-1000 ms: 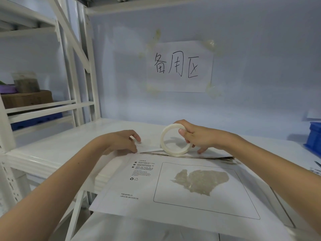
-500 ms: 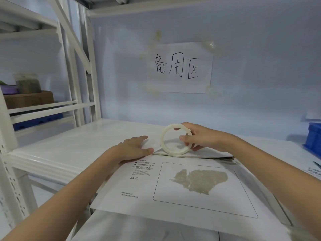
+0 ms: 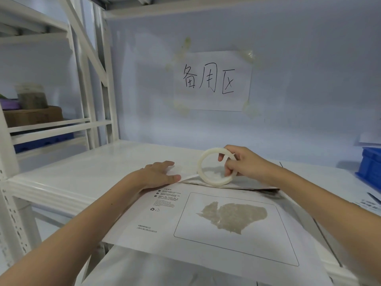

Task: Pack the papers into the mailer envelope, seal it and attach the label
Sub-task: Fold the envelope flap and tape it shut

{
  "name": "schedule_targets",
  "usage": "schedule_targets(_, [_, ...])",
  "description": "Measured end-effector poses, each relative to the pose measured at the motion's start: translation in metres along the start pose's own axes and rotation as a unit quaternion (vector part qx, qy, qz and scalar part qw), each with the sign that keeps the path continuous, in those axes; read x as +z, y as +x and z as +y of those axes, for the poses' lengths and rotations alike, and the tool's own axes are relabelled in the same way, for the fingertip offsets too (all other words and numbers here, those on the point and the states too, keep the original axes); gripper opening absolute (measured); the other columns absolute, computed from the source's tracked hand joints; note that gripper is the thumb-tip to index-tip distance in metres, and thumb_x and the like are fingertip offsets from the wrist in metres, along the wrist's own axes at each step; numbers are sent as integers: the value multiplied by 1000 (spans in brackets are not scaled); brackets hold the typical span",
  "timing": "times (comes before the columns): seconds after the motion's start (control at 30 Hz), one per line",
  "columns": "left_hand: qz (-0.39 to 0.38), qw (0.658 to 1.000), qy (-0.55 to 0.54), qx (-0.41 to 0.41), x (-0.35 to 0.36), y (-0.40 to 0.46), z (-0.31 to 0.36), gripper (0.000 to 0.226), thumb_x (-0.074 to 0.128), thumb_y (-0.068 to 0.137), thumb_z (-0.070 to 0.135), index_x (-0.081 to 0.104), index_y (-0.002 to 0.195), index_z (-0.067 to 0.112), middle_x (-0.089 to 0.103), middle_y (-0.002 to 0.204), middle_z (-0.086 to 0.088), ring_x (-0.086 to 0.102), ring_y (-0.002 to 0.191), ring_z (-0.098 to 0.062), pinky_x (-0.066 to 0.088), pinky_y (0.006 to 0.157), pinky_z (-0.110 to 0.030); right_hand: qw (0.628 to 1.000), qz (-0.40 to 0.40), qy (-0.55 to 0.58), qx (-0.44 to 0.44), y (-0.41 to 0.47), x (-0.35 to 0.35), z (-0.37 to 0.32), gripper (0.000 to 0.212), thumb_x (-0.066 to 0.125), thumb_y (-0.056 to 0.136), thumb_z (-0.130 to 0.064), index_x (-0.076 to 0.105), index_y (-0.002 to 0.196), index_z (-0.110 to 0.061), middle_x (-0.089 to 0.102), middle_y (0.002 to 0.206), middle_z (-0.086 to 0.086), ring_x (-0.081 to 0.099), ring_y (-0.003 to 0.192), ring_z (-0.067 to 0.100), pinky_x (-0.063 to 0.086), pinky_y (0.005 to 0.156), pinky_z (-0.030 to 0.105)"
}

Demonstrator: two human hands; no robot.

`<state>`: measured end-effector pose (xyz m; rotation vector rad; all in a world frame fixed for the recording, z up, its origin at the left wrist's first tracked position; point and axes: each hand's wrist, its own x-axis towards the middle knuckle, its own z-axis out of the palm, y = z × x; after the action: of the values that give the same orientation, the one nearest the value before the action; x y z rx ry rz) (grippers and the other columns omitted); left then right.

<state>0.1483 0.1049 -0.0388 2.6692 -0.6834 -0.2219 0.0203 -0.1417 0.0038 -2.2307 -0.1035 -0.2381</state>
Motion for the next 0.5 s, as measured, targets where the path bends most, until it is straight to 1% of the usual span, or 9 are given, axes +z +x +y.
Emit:
schedule_targets(0.07, [-6, 1000, -1, -2, -2, 0, 0, 74, 49, 89, 64, 21, 152, 37, 24, 161, -1, 21, 147, -27, 19, 118, -46, 999, 5, -43, -9, -7, -11, 0, 30, 47, 87, 2, 65, 95, -20, 61, 71, 7, 60, 69, 18, 52, 76, 35])
schedule_targets(0.13, [-10, 1000, 0, -3, -3, -2, 3, 74, 48, 89, 63, 21, 153, 37, 24, 161, -2, 21, 147, -27, 19, 118, -45, 998, -7, -59, -7, -14, -22, 0, 33, 47, 89, 1, 67, 98, -24, 58, 73, 4, 57, 67, 16, 49, 72, 31])
schedule_targets(0.23, [-12, 1000, 3, -9, -3, -2, 7, 74, 48, 90, 63, 21, 153, 36, 24, 161, -2, 22, 147, -27, 20, 118, -43, 997, -41, -71, -7, -26, -33, -5, 35, 47, 90, 1, 68, 102, -25, 55, 73, -3, 51, 63, 12, 44, 66, 25])
schedule_targets(0.33, [-20, 1000, 5, -14, -5, -3, 8, 74, 48, 90, 63, 20, 153, 37, 23, 161, -2, 22, 147, -27, 20, 118, -43, 994, -56, -98, -5, -33, -43, -10, 33, 50, 88, 1, 69, 100, -23, 55, 68, -10, 47, 60, 9, 40, 64, 22])
schedule_targets(0.4, [-30, 999, 2, -19, -7, -4, 10, 75, 48, 90, 63, 18, 154, 36, 20, 162, -1, 21, 148, -27, 19, 117, -43, 993, -55, -107, 0, -37, -50, -10, 31, 52, 88, 1, 71, 97, -21, 54, 68, -9, 45, 61, 9, 38, 63, 22])
schedule_targets(0.5, [-47, 998, -26, -32, -10, -4, 13, 79, 52, 88, 62, 17, 154, 36, 17, 163, -1, 20, 148, -26, 19, 117, -43, 993, -72, -95, 5, -44, -58, -9, 28, 55, 88, 1, 73, 92, -21, 53, 72, 0, 42, 62, 12, 36, 62, 22])
